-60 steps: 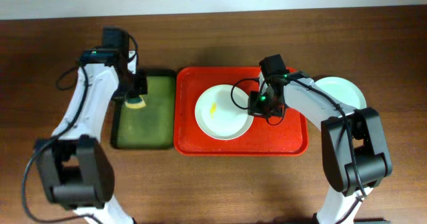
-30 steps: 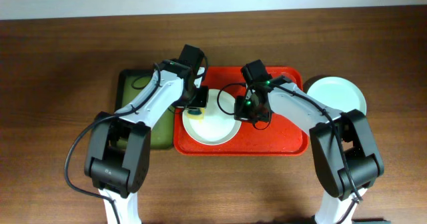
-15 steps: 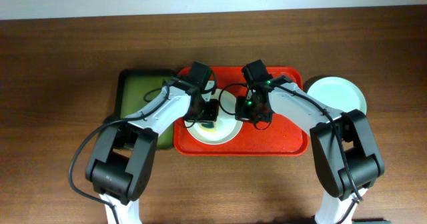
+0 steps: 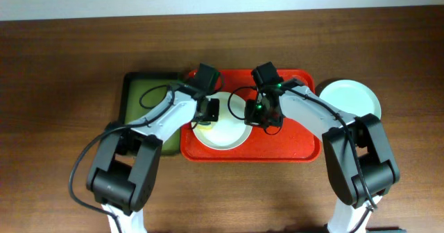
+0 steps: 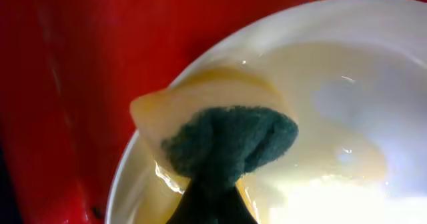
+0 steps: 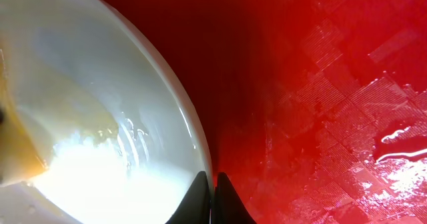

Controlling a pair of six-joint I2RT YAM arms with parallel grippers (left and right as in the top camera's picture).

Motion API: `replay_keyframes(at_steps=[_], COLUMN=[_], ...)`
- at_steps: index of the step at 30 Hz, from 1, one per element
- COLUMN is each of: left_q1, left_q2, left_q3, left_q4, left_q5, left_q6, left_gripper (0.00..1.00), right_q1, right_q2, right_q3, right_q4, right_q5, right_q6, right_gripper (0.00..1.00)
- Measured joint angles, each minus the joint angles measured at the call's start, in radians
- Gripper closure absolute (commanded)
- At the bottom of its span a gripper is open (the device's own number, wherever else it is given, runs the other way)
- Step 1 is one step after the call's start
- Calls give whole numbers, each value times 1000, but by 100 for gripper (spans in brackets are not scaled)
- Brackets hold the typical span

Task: Clean dirty plates on tray and stack at the side
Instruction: 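Scrub the white plate with the sponge while right holds it, then return the sponge to the water tray and retract the left arm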

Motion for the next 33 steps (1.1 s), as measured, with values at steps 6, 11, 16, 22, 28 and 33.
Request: replay_keyframes(at_steps=[6,11,16,22,28,33], left_q1=[27,72,28,-46,80,130], left_q2=[30,-5,-47,-50,-166,-299], left_q3=[-16,116,-65,-116,-42,-24], left_q4=[74,-202,25,106,-56,-216], left_q5=[500,218,61,446,236,-172], left_q6=[-18,2,6,5,24,35], left_gripper=[100,100,100,100,100,100], right_q1=[0,-1,-1,-1,-3,-3], right_q2=[0,0,0,0,0,0], right_q3=[0,0,0,0,0,0], right_q4=[-2,-2,0,-1,1,9], right_q5=[4,4,3,4,-24,-43], right_q6=[0,0,0,0,-10,-37], right_gripper=[96,96,96,96,70,65])
